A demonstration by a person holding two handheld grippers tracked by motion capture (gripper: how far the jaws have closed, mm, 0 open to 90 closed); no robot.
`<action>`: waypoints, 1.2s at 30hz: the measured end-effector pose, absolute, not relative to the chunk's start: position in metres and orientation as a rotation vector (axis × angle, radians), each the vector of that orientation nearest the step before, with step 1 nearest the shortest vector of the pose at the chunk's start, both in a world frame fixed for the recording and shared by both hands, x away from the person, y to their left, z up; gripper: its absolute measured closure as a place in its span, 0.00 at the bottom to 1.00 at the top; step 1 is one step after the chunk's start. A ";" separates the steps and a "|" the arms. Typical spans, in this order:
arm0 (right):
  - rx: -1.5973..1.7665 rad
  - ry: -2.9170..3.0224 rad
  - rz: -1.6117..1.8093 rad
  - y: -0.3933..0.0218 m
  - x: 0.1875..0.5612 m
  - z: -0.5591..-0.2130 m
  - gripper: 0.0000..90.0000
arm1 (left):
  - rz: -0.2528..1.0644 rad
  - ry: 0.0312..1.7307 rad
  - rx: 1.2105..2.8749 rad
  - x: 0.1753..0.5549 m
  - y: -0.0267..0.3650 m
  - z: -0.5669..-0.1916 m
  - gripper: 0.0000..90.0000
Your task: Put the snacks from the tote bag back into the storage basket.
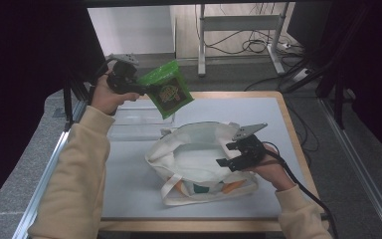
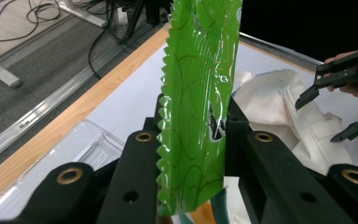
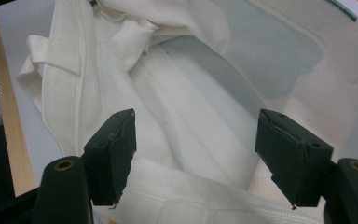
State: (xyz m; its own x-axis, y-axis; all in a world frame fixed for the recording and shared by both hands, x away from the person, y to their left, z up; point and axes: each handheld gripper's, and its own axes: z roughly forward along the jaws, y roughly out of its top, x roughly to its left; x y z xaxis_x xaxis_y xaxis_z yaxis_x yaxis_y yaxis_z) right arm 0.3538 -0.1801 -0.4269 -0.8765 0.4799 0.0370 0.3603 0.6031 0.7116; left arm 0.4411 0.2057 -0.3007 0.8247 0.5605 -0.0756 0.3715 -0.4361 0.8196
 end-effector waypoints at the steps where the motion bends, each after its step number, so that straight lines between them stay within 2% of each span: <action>1: 0.708 2.671 1.130 -0.180 0.354 -0.427 0.33 | 0.259 0.686 2.074 0.442 0.206 -0.301 0.83; 36: 0.692 2.692 1.108 -0.176 0.352 -0.430 0.33 | 0.309 0.814 2.108 0.487 0.233 -0.320 0.83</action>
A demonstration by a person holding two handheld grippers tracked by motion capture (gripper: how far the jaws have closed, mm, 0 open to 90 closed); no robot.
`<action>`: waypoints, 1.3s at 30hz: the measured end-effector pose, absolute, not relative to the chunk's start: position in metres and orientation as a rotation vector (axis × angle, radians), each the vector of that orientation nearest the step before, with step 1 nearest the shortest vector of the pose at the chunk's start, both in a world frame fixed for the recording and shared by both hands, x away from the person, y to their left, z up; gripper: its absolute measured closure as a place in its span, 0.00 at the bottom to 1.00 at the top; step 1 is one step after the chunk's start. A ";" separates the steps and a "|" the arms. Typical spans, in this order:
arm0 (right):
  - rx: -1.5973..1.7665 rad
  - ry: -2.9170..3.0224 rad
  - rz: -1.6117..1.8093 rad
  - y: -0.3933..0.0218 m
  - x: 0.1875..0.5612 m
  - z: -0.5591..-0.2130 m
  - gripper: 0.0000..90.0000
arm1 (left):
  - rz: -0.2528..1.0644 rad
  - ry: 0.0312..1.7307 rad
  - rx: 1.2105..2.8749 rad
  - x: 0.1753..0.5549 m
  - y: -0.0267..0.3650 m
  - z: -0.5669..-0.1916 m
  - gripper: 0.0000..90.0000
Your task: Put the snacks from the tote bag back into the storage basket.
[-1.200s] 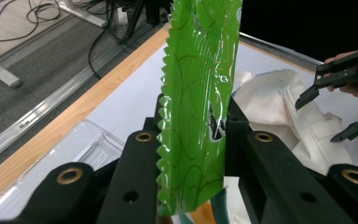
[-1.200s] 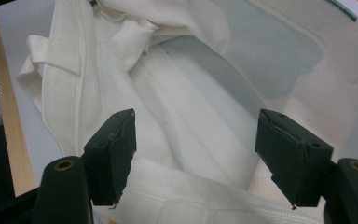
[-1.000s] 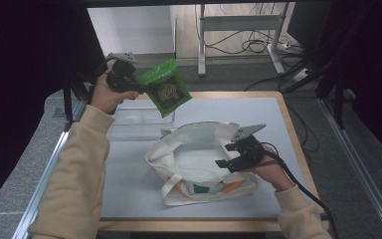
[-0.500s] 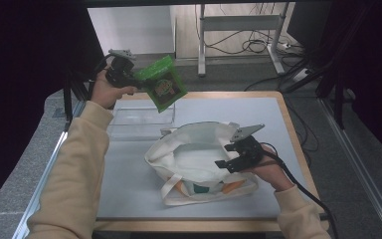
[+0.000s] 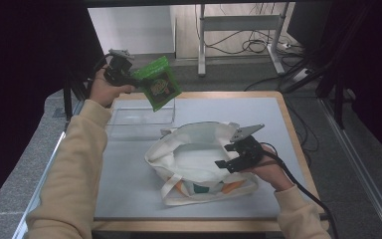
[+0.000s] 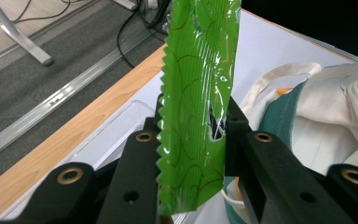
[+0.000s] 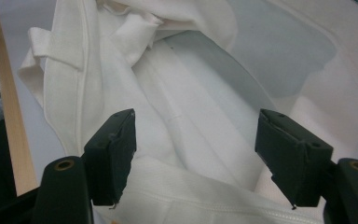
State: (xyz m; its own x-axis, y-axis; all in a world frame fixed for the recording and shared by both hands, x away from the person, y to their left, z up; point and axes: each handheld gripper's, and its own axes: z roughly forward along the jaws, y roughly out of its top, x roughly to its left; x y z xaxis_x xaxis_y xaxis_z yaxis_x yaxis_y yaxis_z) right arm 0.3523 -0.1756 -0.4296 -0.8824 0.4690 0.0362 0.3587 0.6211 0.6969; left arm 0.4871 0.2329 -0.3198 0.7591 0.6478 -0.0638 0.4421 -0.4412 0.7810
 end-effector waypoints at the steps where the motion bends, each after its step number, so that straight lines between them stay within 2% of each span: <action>1: 0.692 2.691 1.107 -0.176 0.352 -0.429 0.33 | 0.311 0.811 2.112 0.488 0.234 -0.319 0.83; 39: 0.719 2.684 1.079 -0.172 0.355 -0.434 0.32 | 0.246 0.895 2.207 0.538 0.251 -0.370 0.83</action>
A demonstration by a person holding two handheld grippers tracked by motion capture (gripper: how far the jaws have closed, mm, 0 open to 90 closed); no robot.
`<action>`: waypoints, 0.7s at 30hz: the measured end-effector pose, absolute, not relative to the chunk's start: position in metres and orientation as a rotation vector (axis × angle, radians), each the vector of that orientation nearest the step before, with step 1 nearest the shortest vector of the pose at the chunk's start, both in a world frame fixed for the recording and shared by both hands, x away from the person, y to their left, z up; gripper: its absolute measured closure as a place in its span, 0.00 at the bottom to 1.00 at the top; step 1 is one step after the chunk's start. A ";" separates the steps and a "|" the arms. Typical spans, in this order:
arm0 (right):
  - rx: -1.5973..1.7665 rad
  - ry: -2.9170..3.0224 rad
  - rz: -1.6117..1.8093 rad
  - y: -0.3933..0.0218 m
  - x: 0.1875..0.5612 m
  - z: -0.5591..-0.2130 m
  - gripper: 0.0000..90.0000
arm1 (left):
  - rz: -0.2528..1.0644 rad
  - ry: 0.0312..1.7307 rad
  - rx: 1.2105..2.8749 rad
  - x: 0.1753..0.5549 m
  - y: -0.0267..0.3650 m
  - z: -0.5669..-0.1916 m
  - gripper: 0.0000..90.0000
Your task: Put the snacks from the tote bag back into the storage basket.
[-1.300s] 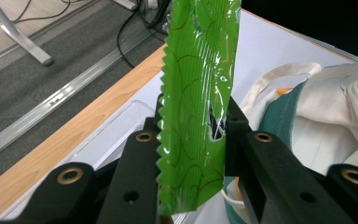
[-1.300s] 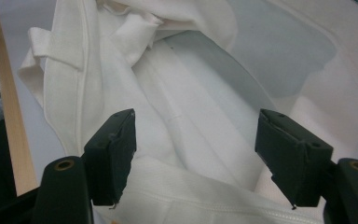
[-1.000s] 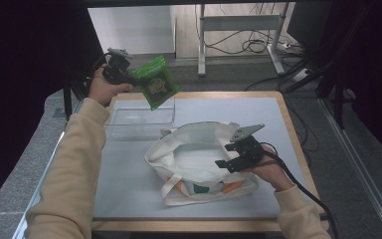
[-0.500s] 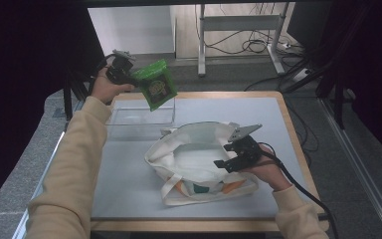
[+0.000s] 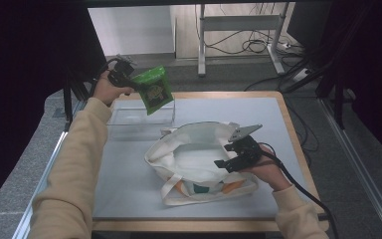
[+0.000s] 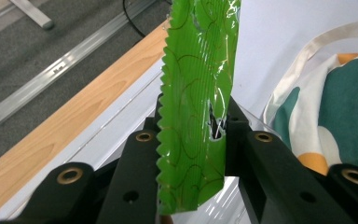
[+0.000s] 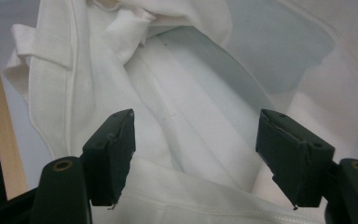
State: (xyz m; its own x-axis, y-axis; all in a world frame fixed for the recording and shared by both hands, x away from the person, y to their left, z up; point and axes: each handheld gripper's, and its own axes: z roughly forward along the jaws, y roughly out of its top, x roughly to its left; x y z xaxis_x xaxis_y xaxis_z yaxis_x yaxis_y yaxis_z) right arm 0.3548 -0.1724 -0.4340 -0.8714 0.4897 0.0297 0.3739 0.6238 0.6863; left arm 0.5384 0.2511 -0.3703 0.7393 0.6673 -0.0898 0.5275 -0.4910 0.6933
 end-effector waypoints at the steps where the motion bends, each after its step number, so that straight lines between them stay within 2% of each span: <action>1: 0.719 2.683 1.079 -0.173 0.355 -0.434 0.32 | 0.244 0.900 2.204 0.538 0.252 -0.371 0.83; 21: 0.704 2.692 1.086 -0.172 0.355 -0.436 0.31 | 0.194 0.971 2.225 0.555 0.254 -0.406 0.83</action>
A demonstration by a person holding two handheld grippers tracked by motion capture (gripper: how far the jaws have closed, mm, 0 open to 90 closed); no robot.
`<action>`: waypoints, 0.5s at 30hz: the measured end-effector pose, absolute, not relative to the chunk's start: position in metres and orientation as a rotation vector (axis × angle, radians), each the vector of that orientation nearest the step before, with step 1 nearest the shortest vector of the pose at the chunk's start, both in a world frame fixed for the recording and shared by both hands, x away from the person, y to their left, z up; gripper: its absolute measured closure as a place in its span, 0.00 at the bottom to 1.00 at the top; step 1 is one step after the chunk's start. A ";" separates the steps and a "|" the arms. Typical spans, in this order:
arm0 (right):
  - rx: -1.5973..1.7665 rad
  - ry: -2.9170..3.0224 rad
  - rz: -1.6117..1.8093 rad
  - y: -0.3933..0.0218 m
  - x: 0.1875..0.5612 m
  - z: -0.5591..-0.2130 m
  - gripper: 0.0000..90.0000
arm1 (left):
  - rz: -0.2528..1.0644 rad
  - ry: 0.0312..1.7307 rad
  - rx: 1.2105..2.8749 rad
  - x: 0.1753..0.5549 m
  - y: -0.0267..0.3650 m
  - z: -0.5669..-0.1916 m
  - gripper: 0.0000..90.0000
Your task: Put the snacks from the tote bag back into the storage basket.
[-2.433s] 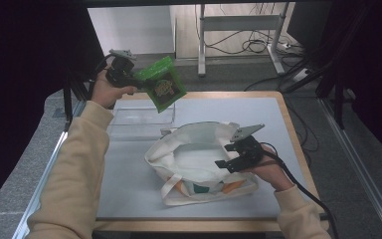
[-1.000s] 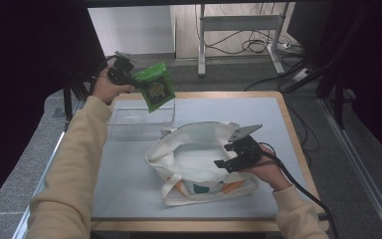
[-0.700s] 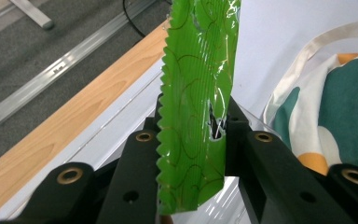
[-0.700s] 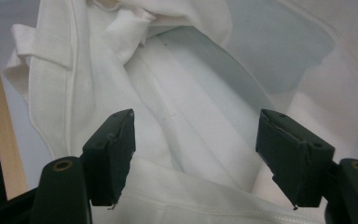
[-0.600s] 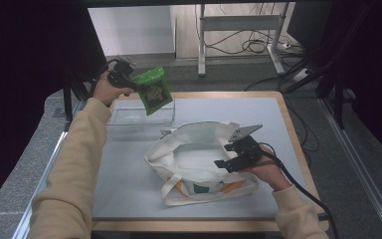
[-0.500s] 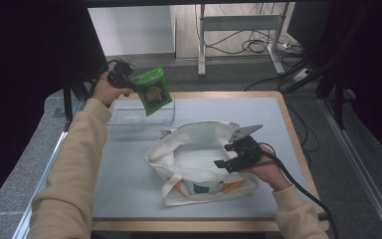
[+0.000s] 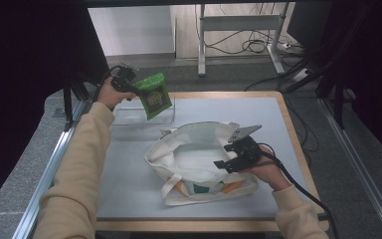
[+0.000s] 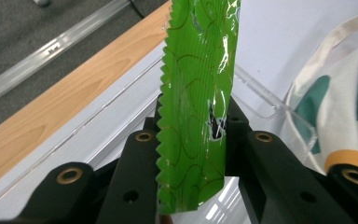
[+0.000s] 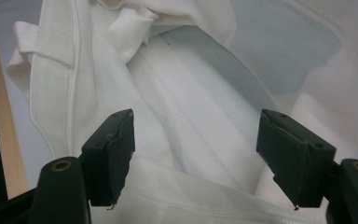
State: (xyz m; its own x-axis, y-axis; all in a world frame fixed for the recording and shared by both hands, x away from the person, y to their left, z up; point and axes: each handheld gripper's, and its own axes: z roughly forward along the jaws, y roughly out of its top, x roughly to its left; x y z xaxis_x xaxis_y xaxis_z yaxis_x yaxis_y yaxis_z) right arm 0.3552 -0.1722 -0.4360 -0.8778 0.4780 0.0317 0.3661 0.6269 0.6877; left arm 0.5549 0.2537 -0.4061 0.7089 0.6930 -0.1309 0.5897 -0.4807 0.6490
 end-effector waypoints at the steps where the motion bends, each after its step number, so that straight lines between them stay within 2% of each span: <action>1: 0.704 2.693 1.086 -0.172 0.355 -0.436 0.31 | 0.193 0.970 2.231 0.556 0.253 -0.408 0.83; 15: 0.715 2.703 1.072 -0.173 0.358 -0.440 0.31 | 0.144 0.980 2.288 0.574 0.243 -0.435 0.83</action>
